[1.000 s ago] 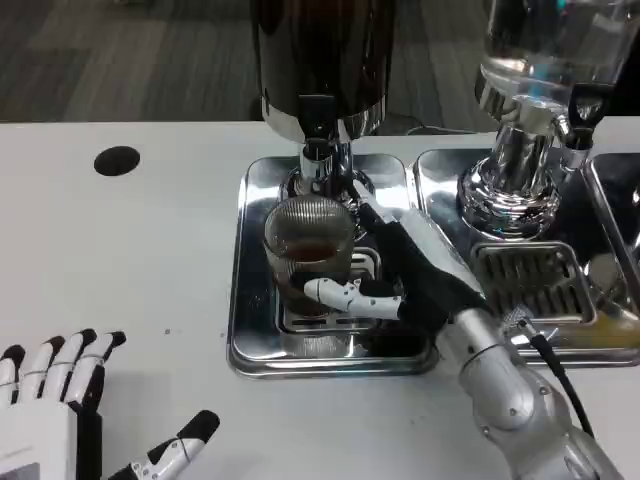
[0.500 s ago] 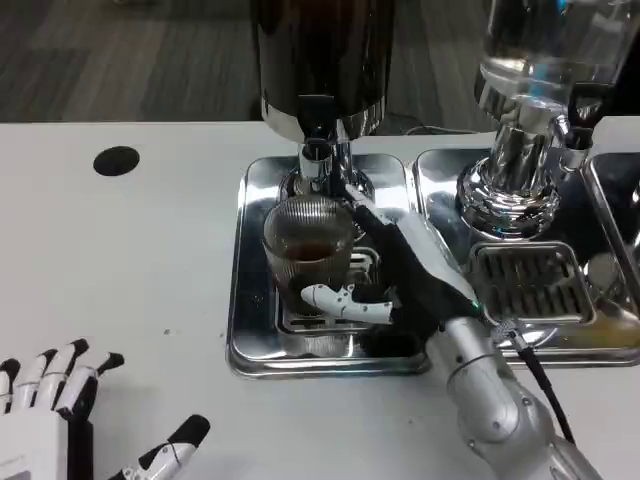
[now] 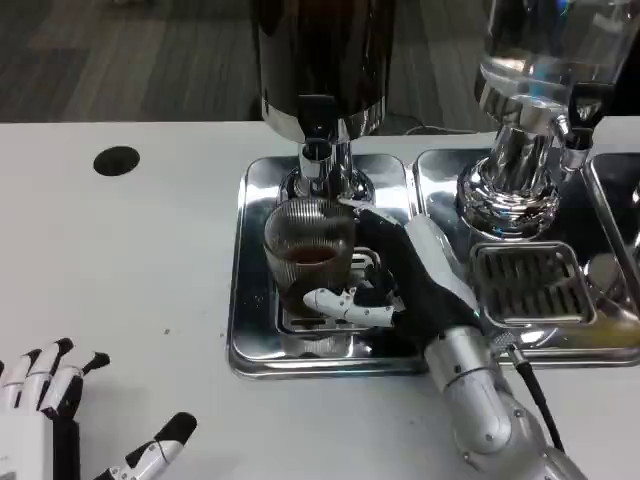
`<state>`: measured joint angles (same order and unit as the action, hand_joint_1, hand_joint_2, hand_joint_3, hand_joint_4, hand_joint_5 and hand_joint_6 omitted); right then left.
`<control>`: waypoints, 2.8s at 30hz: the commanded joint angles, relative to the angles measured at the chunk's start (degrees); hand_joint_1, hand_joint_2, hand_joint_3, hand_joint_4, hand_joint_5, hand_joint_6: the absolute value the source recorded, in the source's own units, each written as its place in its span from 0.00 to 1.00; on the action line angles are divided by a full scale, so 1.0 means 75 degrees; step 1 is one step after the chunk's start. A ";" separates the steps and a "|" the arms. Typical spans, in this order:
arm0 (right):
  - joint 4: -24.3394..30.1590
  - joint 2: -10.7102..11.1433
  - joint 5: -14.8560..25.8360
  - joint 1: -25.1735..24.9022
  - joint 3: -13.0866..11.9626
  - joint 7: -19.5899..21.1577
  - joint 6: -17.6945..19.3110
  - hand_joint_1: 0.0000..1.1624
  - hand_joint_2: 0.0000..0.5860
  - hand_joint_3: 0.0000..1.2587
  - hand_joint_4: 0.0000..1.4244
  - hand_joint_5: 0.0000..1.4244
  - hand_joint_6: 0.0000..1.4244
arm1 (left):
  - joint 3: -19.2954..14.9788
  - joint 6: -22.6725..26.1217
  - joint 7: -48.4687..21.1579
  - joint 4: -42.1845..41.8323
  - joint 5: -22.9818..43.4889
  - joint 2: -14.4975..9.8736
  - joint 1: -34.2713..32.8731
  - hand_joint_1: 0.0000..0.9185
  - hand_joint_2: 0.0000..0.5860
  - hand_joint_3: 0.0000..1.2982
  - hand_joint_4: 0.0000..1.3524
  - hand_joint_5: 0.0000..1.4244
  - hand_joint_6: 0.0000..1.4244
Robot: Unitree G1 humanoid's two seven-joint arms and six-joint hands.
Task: Grasp the cup under the faucet to collect the drink, then remove the cup.
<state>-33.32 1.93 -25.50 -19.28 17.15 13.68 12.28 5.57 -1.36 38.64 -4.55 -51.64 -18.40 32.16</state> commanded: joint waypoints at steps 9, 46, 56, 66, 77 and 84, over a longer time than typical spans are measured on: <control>-0.0210 0.0017 0.0086 -0.0072 -0.0183 0.0460 0.0626 0.72 0.32 0.42 0.43 0.32 0.24 | 0.0002 -0.0015 -0.0069 0.0084 0.0080 -0.0028 -0.0118 0.00 0.17 0.29 0.00 0.10 0.04; 0.3791 0.0754 -0.0283 0.2983 -0.0703 0.0519 0.0679 0.74 0.35 0.49 0.48 0.37 0.28 | 0.0665 0.0115 -0.0518 0.0241 -0.0167 0.0030 -0.1225 0.00 0.18 0.29 0.00 0.10 0.04; 0.4281 0.0856 -0.0535 0.4043 -0.0878 0.0855 0.0912 0.73 0.35 0.49 0.48 0.37 0.29 | 0.0795 0.0097 -0.0529 0.0425 -0.0154 0.0021 -0.1430 0.00 0.13 0.28 0.00 0.10 0.04; 0.4343 0.0943 -0.0848 0.4665 -0.0791 0.1048 0.1259 0.73 0.35 0.50 0.48 0.37 0.29 | 0.0781 0.0029 -0.0457 0.0581 -0.0025 -0.0086 -0.1395 0.00 0.13 0.28 0.00 0.10 0.04; 0.4525 0.1098 -0.0983 0.5138 -0.0594 0.1000 0.1636 0.73 0.35 0.50 0.48 0.37 0.29 | 0.0786 0.0026 -0.0388 0.0603 0.0020 -0.0107 -0.1327 0.00 0.13 0.28 0.00 0.10 0.04; 0.4382 0.1208 -0.1143 0.5266 -0.0566 0.1046 0.1754 0.73 0.35 0.49 0.48 0.37 0.29 | 0.0811 0.0041 -0.0379 0.0606 -0.0005 -0.0089 -0.1325 0.00 0.13 0.28 0.00 0.10 0.04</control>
<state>-1.10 10.81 -33.98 20.44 12.78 19.95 22.71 11.62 -0.88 35.23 -0.42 -51.75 -19.04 22.03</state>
